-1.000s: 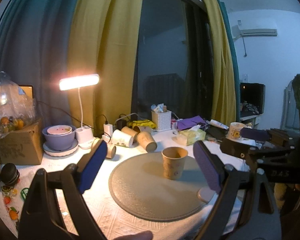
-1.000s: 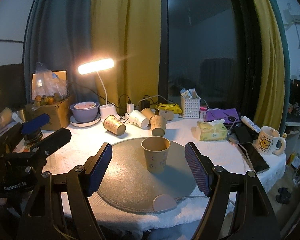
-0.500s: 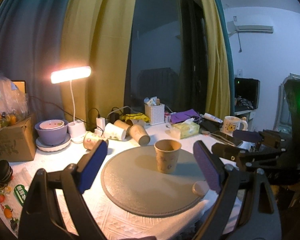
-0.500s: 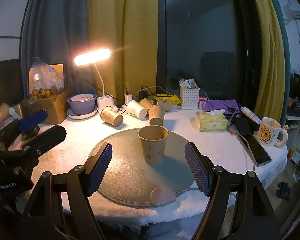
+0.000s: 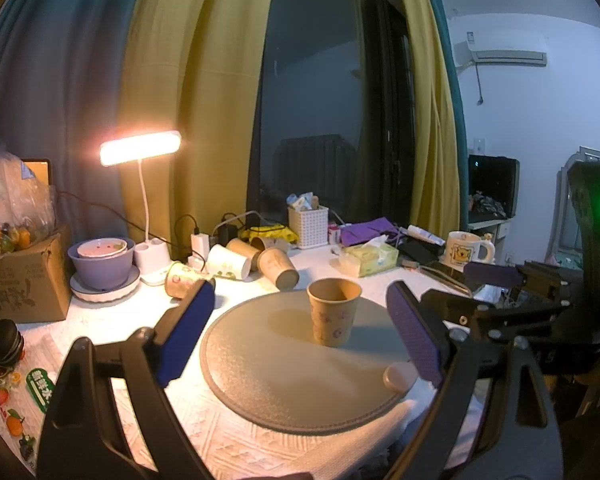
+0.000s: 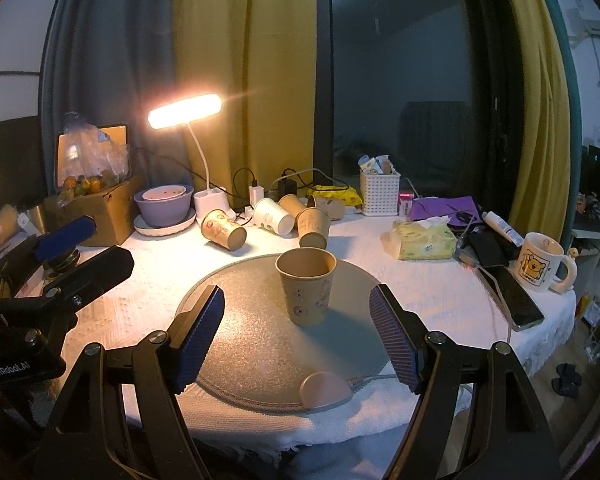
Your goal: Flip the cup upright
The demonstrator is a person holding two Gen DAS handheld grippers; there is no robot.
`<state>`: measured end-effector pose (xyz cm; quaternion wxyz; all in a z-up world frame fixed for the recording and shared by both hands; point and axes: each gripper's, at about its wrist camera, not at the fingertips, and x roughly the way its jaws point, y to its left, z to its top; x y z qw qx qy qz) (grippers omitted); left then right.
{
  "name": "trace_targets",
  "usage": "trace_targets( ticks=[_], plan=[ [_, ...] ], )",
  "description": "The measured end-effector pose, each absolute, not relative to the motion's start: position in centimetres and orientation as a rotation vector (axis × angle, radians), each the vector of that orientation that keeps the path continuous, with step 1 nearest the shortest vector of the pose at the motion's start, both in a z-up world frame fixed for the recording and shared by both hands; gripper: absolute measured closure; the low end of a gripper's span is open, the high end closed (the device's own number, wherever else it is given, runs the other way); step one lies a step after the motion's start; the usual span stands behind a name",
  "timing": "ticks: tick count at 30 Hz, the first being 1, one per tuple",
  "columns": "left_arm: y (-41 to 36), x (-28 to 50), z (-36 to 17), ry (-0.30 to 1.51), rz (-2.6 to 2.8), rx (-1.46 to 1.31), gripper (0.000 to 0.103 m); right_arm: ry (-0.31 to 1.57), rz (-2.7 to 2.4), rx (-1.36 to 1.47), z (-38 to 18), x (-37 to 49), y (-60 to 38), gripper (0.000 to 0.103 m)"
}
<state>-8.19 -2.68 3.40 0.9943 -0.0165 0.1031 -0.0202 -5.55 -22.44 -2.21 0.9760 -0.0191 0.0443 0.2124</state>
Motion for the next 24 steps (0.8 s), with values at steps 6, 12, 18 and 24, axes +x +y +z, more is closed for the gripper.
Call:
trace_targets(
  ticks=[6, 12, 18, 24],
  plan=[
    [-2.67, -8.21, 3.38, 0.208, -0.042, -0.033, 0.014, 0.09, 0.43, -0.039, -2.24, -5.46, -22.41, 0.025],
    [-2.62, -8.23, 3.4, 0.206, -0.041, -0.034, 0.014, 0.091, 0.43, -0.039, -2.32, -5.44, -22.42, 0.025],
    [-2.61, -8.24, 3.39, 0.208, -0.041, -0.034, 0.014, 0.091, 0.43, -0.039, -2.39, -5.42, -22.44, 0.025],
    [-2.65, -8.26, 3.34, 0.207, -0.041, -0.035, 0.014, 0.092, 0.43, -0.04, -2.35, -5.4, -22.42, 0.025]
  ],
)
